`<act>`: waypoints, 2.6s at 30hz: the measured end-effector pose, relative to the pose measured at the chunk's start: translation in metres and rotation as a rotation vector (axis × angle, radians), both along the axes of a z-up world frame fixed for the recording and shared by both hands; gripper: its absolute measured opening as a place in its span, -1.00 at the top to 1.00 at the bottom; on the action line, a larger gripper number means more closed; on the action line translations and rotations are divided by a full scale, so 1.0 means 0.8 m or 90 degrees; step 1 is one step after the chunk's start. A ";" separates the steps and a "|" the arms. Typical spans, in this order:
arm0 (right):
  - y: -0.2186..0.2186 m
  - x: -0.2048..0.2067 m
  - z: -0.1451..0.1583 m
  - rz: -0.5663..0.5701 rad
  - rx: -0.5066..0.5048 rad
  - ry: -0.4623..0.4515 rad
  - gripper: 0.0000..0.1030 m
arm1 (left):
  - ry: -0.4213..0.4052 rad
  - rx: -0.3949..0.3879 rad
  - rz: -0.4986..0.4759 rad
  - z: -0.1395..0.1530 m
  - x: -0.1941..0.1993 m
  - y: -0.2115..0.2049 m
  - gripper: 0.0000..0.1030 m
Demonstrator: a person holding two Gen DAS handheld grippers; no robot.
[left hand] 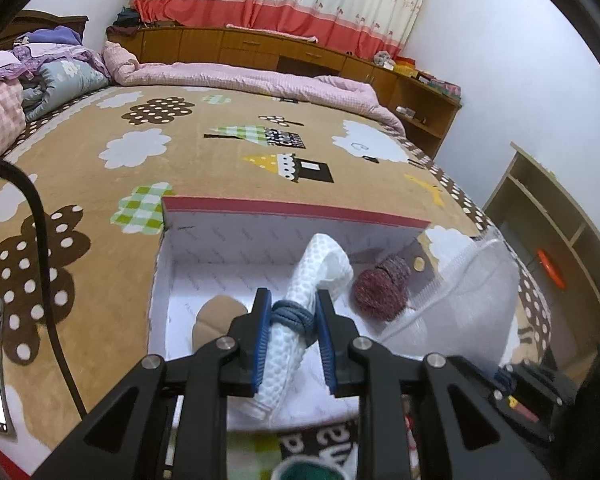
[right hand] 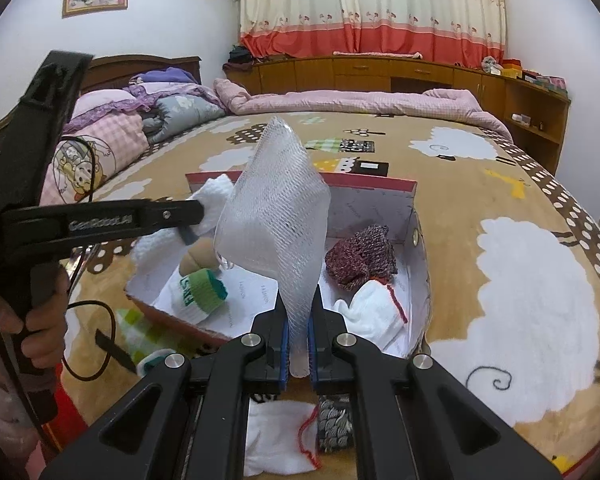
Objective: Organize soft objects
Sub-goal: 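Lift the rolled towel and mesh bag and carry both over the shoebox, then open the left tool to drop the towel while the right tool drops the mesh bag into the box, then move both open tools back to the pile beside the box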
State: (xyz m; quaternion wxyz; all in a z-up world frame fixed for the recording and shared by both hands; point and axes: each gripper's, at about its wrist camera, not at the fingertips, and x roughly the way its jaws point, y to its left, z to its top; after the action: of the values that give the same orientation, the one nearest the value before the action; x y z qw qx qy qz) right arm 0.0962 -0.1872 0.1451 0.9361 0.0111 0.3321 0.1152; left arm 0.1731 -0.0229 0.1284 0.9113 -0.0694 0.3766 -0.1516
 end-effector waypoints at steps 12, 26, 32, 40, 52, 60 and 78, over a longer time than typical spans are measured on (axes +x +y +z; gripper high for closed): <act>0.003 0.039 -0.029 0.010 0.002 0.031 0.84 | 0.032 0.018 0.012 -0.028 0.064 -0.021 0.55; 0.004 0.067 -0.075 0.007 -0.026 0.111 0.84 | 0.094 0.088 0.028 -0.080 0.102 -0.037 0.55; 0.004 0.068 -0.077 0.005 -0.026 0.113 0.84 | 0.095 0.100 0.022 -0.084 0.105 -0.043 0.55; 0.005 0.066 -0.075 0.011 -0.014 0.108 0.61 | 0.094 0.085 0.023 -0.080 0.104 -0.040 0.37; 0.001 0.055 -0.064 -0.004 0.000 0.094 0.29 | 0.081 0.091 0.038 -0.067 0.088 -0.033 -0.08; -0.006 0.043 -0.052 -0.020 0.007 0.072 0.17 | 0.062 0.088 0.040 -0.048 0.070 -0.024 -0.10; -0.014 0.011 -0.024 -0.047 0.011 0.044 0.04 | 0.047 0.101 0.043 -0.021 0.023 -0.013 -0.12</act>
State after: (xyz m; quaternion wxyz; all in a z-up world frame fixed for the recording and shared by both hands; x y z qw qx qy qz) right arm 0.1047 -0.1984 0.1257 0.9276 0.0350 0.3625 0.0829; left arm 0.1918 -0.0331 0.1117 0.9040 -0.0151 0.4182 -0.0876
